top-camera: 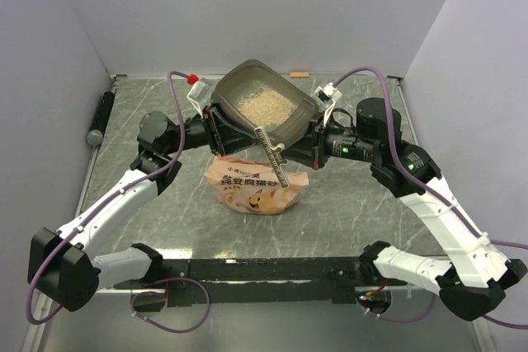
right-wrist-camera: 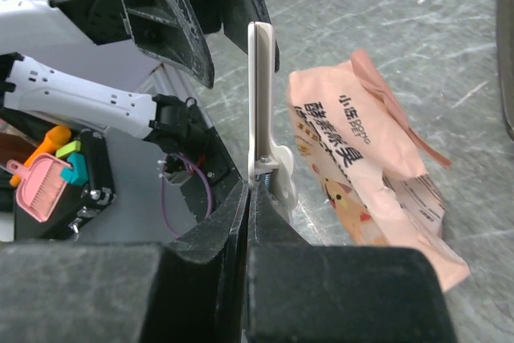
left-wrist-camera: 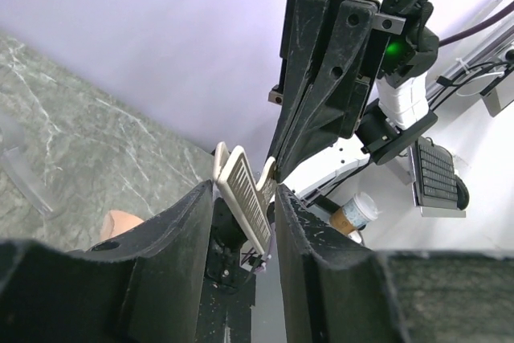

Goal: Fill the litter box with clean litter

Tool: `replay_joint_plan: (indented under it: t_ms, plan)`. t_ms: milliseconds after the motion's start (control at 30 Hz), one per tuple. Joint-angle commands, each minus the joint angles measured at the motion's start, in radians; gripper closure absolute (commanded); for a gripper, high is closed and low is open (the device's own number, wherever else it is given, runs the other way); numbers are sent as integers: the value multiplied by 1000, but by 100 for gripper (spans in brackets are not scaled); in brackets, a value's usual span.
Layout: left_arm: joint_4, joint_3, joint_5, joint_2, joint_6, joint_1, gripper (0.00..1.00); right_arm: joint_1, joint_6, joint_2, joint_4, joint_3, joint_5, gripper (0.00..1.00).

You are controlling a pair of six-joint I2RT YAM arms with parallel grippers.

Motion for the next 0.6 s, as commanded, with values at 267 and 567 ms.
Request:
replay_joint_plan:
  t_ms: [267, 567]
  plan:
    - [115, -13, 26, 8, -36, 3, 73, 46, 27, 19, 94, 12, -7, 100]
    - [76, 5, 49, 13, 8, 3, 99, 48, -13, 11, 42, 12, 13, 79]
